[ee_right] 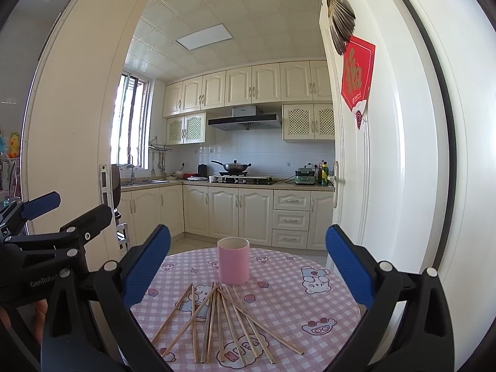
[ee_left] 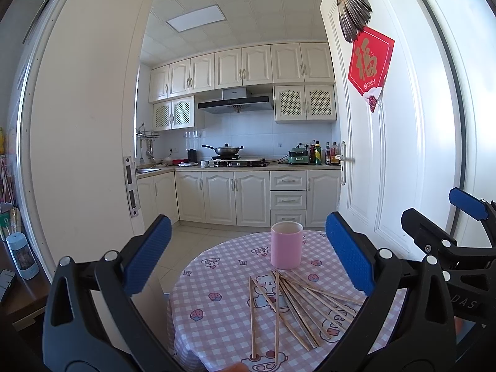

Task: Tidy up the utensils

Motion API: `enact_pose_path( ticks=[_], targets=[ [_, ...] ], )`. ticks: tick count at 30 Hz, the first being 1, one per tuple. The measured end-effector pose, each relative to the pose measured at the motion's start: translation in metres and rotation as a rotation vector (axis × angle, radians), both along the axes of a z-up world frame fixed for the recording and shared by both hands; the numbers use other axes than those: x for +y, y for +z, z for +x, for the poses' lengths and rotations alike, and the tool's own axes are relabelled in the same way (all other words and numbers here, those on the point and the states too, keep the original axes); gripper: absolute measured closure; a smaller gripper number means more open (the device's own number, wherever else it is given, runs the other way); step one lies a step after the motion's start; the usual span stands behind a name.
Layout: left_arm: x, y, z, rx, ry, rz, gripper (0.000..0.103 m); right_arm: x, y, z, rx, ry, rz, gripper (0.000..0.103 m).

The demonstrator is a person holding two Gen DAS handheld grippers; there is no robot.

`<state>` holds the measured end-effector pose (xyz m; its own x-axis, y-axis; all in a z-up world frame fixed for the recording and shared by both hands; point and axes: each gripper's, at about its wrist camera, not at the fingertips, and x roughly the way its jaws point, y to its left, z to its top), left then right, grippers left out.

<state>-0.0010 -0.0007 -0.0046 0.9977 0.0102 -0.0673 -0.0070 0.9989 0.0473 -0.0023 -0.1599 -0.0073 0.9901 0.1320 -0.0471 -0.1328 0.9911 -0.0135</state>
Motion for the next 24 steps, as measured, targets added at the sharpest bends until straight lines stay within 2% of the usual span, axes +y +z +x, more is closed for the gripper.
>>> enact_pose_path(
  ticks=[24],
  targets=[
    [0.0003, 0.0006, 0.0000, 0.004, -0.001, -0.002, 0.006, -0.0013, -0.0019, -0.0010, 0.006, 0.002, 0.006, 0.007]
  ],
)
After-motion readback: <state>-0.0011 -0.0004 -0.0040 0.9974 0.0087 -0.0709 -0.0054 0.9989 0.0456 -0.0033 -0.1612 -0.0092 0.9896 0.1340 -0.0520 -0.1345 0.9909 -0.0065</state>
